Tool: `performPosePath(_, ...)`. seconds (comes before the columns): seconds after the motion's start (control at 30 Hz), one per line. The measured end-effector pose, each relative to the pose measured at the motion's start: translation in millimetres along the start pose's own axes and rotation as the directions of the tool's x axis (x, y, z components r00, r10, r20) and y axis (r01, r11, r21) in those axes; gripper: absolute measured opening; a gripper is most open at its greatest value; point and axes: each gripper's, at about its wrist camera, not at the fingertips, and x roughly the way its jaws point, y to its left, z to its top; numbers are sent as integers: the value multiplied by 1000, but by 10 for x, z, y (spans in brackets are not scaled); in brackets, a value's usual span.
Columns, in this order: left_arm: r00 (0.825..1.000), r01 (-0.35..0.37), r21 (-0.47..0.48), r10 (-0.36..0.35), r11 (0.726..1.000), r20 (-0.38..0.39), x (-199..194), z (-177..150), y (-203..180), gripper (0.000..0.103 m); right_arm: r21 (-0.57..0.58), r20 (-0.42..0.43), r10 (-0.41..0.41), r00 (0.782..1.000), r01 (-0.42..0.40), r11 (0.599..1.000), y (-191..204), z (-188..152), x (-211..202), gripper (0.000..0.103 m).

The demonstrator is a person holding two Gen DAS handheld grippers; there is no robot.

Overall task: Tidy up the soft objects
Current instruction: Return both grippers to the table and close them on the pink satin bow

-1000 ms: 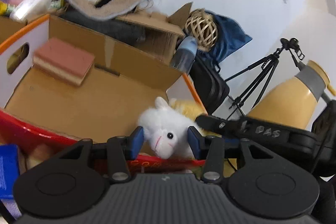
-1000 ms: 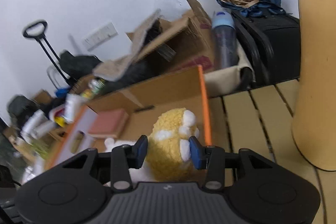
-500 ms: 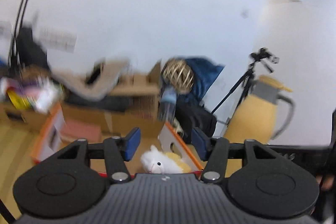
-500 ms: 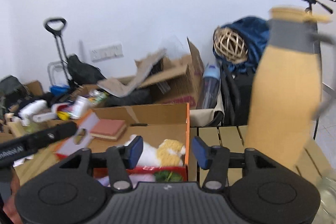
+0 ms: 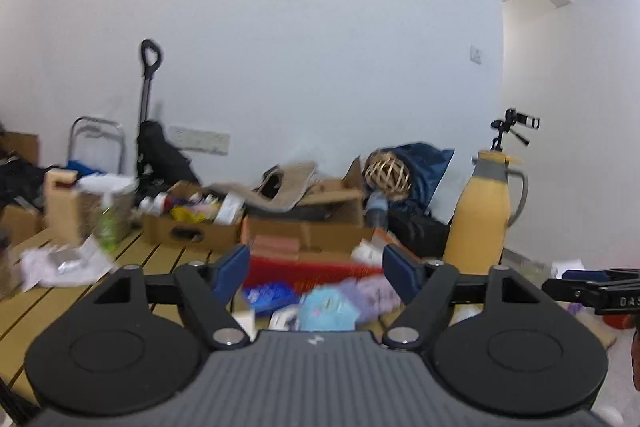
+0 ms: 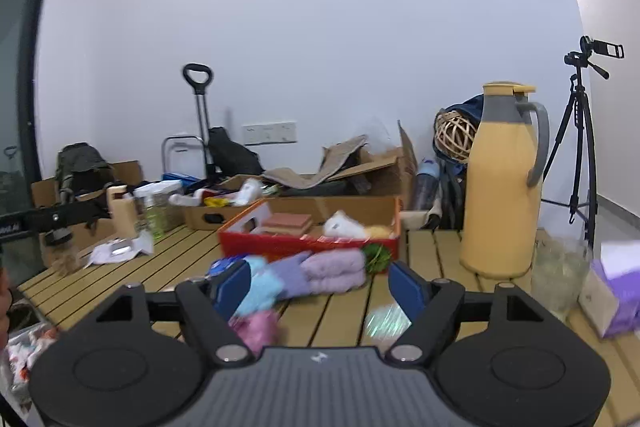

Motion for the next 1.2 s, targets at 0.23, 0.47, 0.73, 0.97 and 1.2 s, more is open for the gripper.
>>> performPosePath(0.23,994,-27,37,31,999,-102,-309,-420,26,80,17,-20,-1,1000,2,1000,293,-449,-381,79)
performPosePath(0.47,992,-47,-41,42,998,-122,-265,-541,252,80,-64,-12,-6,1000,5,998,569,-528,-351,82)
performPosePath(0.73,980,69,-175,-100,982,-170,522,-528,245,70,3,-119,20,993,-20,1000,523,-571,326,67)
performPosePath(0.97,952,30,-157,-76,987,-297,1668,-544,171,44,44,-146,53,988,-47,998,384,-317,1207,56)
performPosePath(1.2,948,70,-114,-102,991,-303,1300,-1013,24,38,77,-197,107,975,-94,993,329,-256,1944,45)
